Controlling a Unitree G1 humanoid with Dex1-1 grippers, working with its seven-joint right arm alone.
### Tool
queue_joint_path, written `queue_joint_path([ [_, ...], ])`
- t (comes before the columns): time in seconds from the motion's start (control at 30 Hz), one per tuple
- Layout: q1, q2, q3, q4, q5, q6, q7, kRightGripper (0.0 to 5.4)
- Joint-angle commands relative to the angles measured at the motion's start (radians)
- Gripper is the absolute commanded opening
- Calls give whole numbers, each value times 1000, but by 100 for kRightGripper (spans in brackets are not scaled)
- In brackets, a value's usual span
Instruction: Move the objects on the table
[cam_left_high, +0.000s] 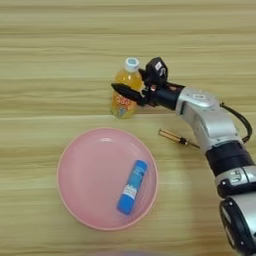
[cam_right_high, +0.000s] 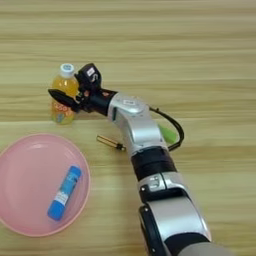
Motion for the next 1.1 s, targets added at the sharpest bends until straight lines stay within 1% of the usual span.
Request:
queue_joint_path([
  [0.03, -89, 9, 4, -2, -15, -59, -22, 353],
  [0.4, -108, 15, 14, 115, -52, -118, -30, 353],
  [0.7, -114, 11, 16, 146, -58, -139, -27, 353],
  [0.77, -112, 11, 17, 141, -56, -138, -22, 391],
  [1.03, -114, 14, 12, 145, -64, -140, -23, 465],
  [1.1, -115, 14, 11, 145, -64, -140, -24, 494],
])
